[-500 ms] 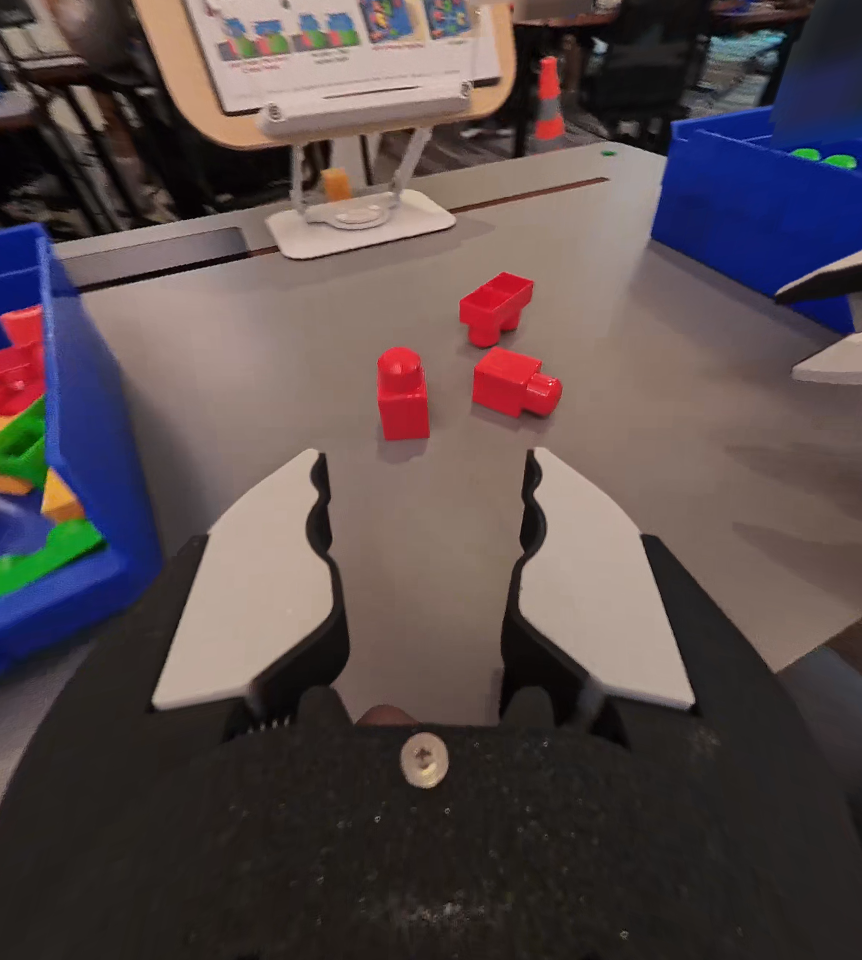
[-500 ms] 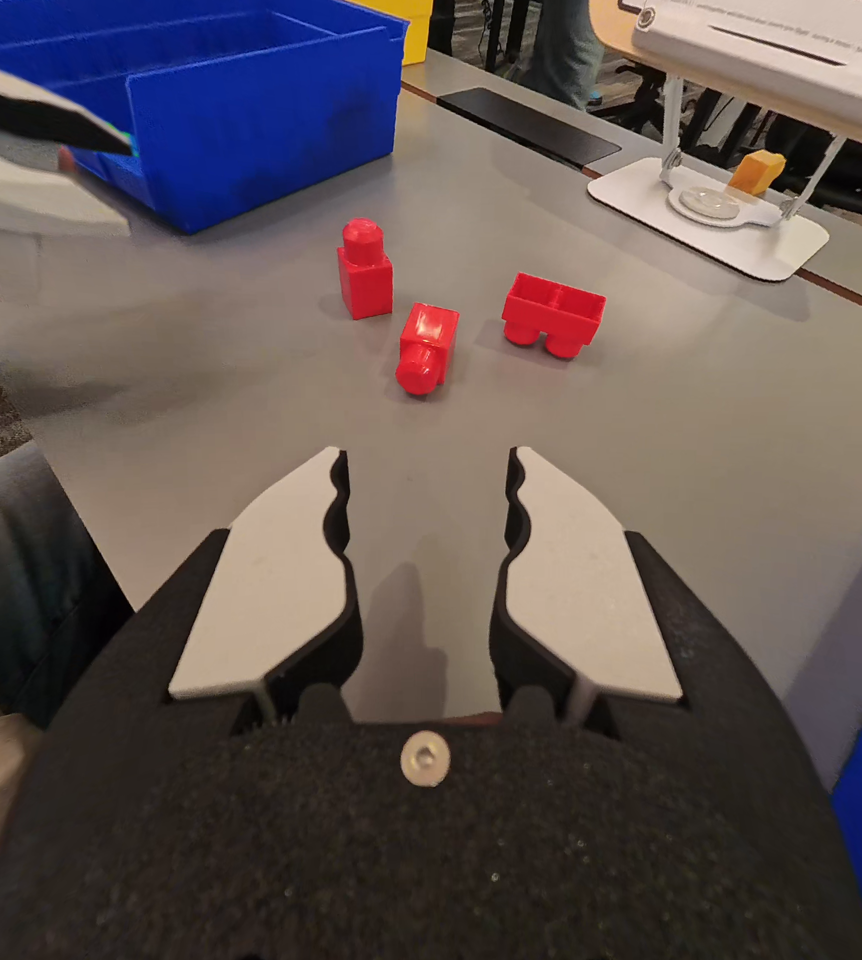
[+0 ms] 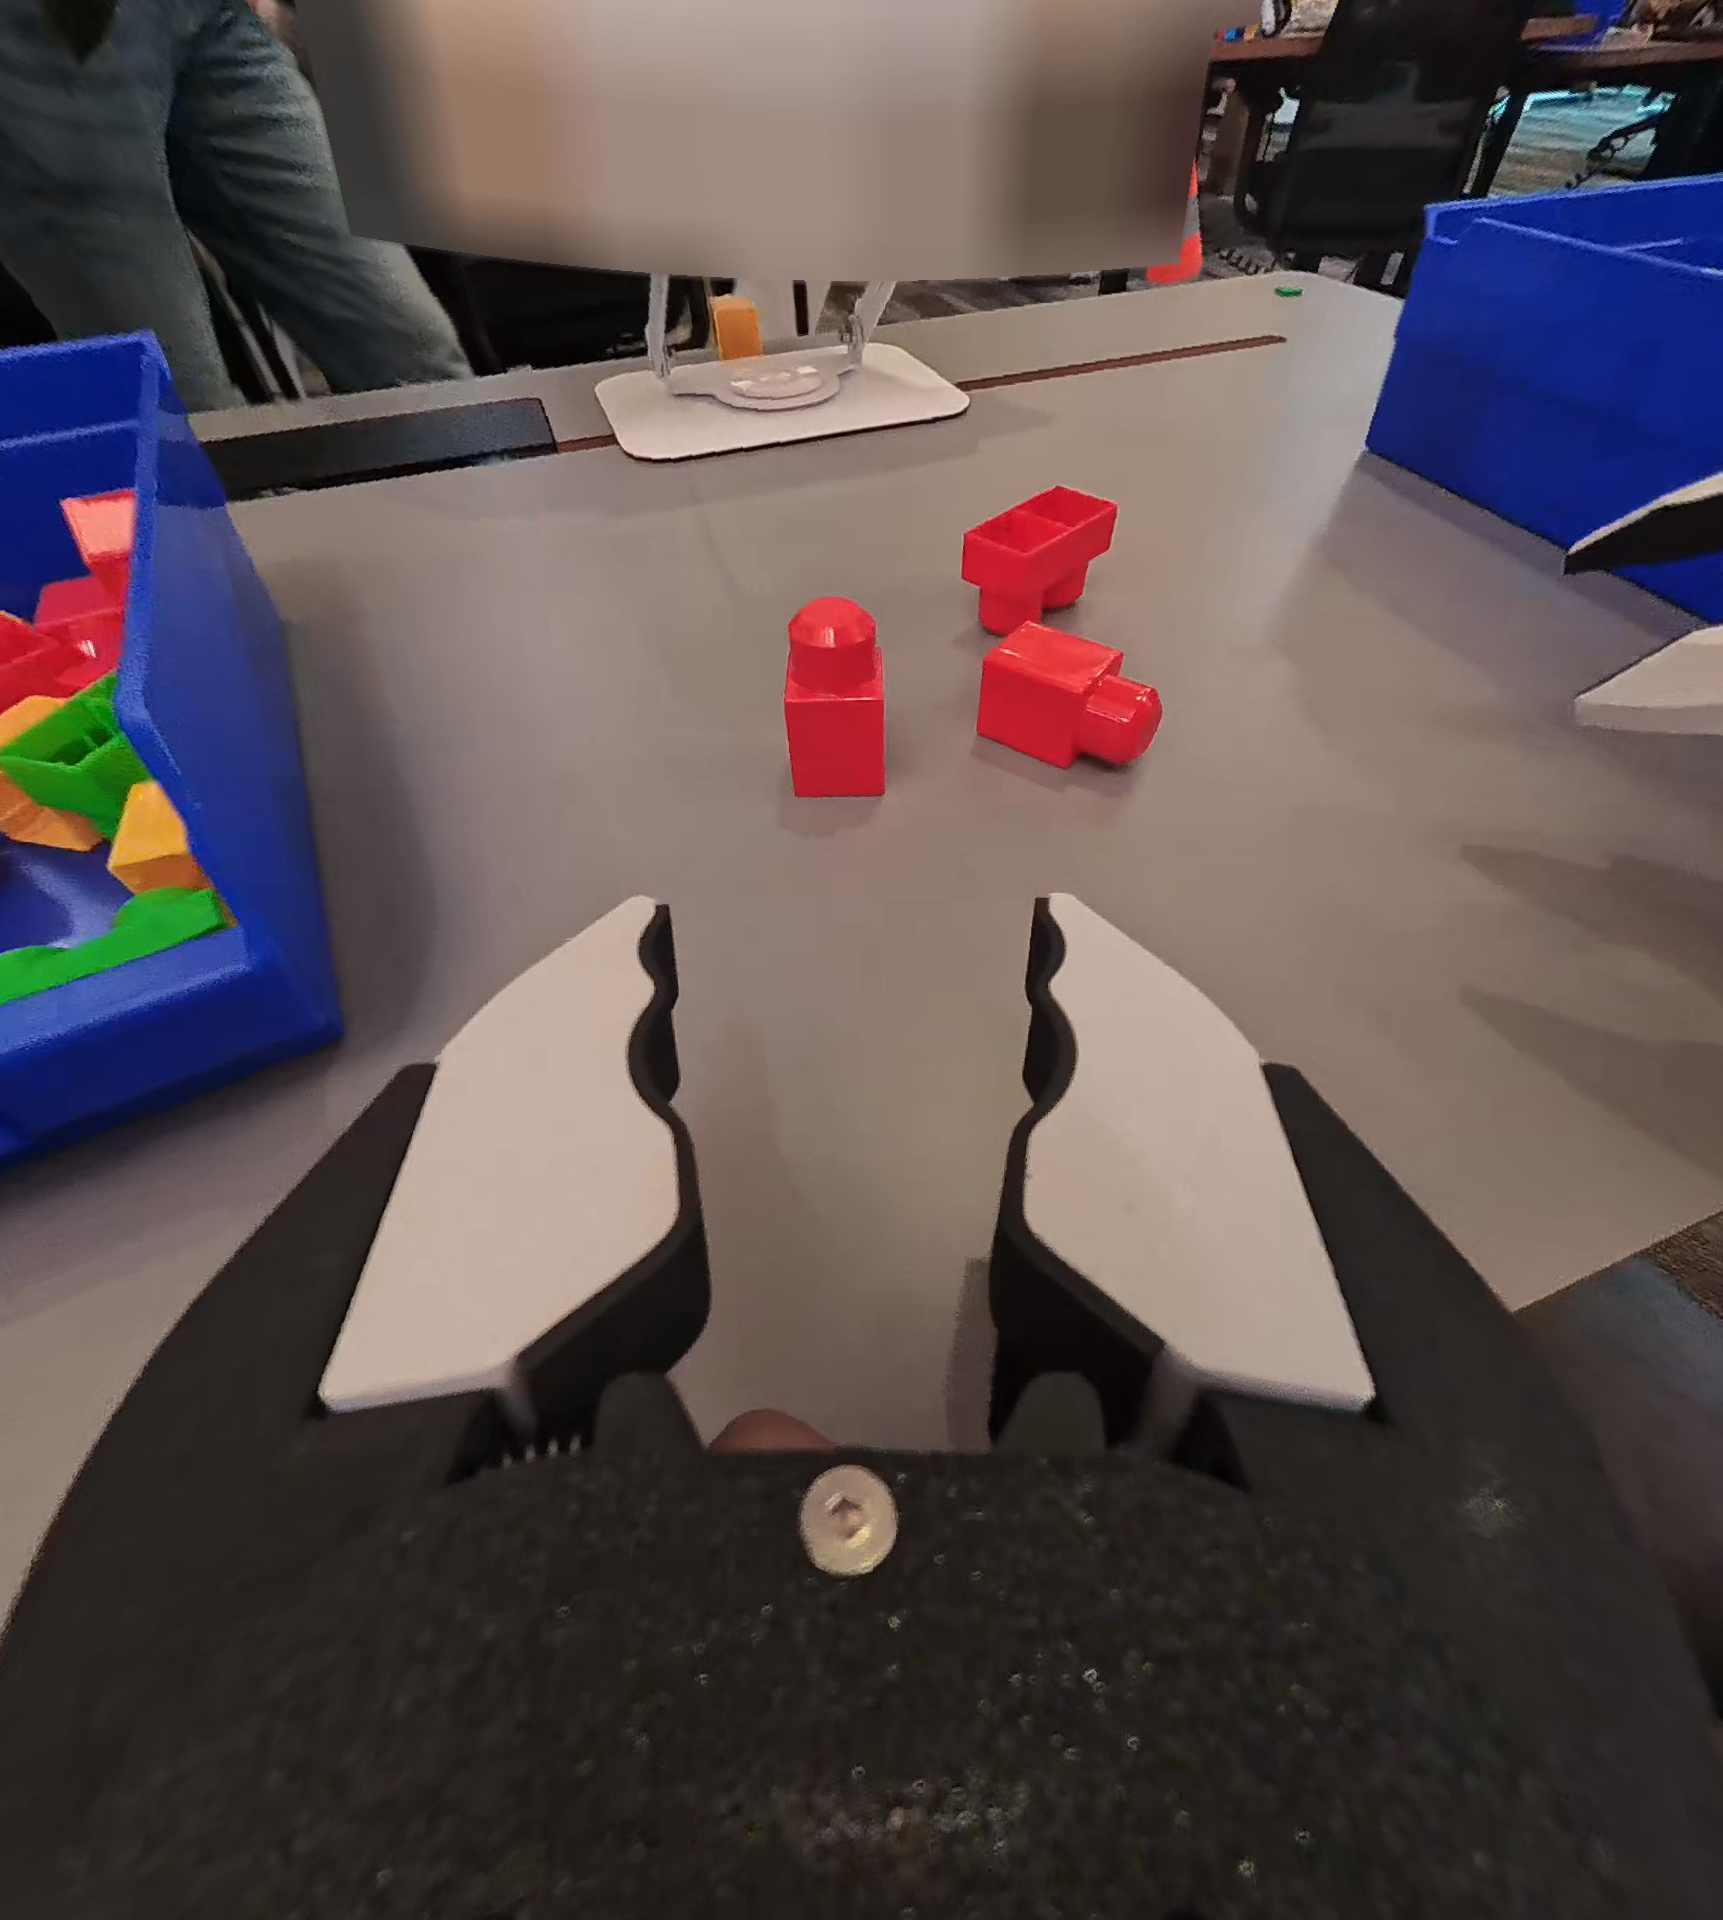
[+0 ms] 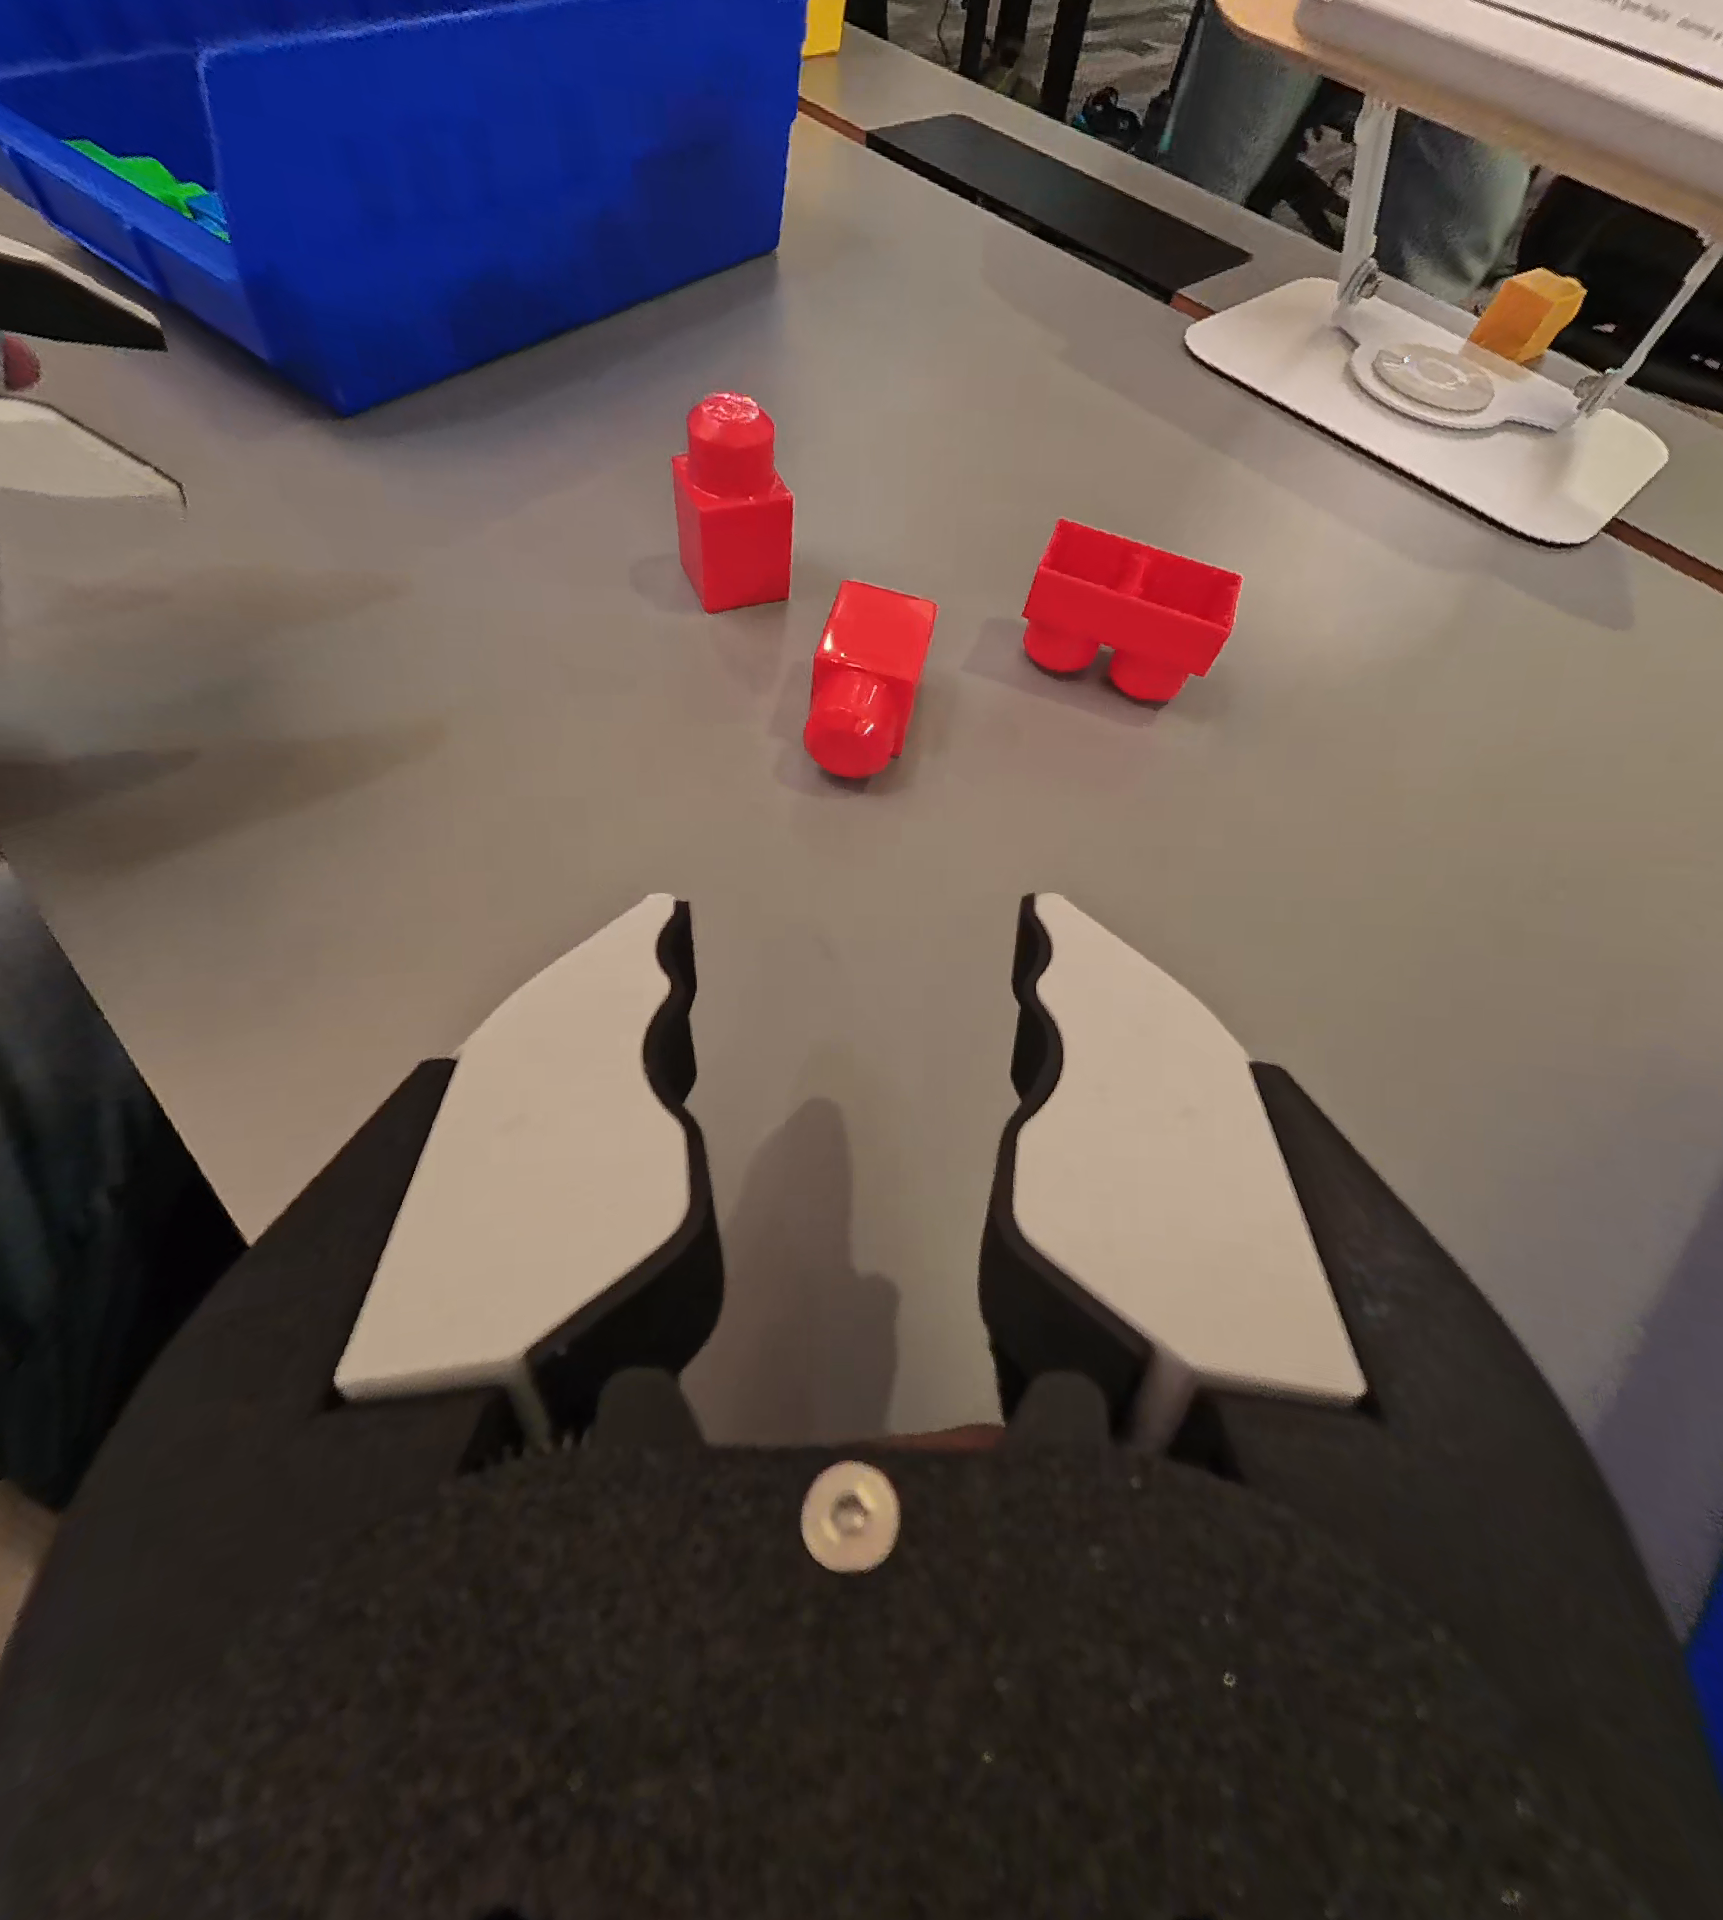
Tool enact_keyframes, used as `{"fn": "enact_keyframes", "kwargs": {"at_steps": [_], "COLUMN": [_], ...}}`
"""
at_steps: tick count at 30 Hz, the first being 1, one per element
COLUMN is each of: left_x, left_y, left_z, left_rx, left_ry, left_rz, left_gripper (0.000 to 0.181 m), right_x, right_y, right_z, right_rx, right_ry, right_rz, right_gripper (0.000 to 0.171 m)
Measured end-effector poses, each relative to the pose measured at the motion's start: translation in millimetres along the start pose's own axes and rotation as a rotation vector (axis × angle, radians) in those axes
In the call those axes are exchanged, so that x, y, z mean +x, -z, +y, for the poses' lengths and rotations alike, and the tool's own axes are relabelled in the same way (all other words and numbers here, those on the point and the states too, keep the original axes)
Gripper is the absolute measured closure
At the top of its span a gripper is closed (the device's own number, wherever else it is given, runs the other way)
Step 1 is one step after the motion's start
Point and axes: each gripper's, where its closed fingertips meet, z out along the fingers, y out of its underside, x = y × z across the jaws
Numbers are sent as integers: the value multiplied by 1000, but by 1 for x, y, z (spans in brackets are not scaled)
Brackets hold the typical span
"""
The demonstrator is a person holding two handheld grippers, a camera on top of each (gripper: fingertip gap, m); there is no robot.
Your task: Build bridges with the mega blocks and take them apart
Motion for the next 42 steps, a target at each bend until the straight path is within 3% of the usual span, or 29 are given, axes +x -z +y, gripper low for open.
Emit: {"fn": "enact_keyframes", "kwargs": {"at_steps": [5, 13, 20, 24, 29, 42], "left_x": [-11, -12, -8, -12, -17, -16], "left_y": [-3, -10, -6, -6, -5, -3], "left_z": [-2, -18, -18, -14, -13, -13], "left_rx": [-9, 5, 17, 7, 10, 3], "left_ry": [13, -35, -53, -33, -17, -27], "left_rz": [-7, 13, 27, 31, 30, 28], "left_gripper": [117, 120, 122, 123, 125, 126], "right_x": [0, 2, -2, -3, 3, -7], "right_y": [-9, -83, -114, -119, -113, -94], "right_z": [0, 13, 17, 16, 10, -17], "right_rx": [-16, -215, -333, -344, -338, -601], "right_ry": [-28, -1, 5, 11, 74, 334], "right_rz": [24, 96, 56, 39, 29, -323], "right_gripper": [112, 114, 124, 142, 143, 144]}}
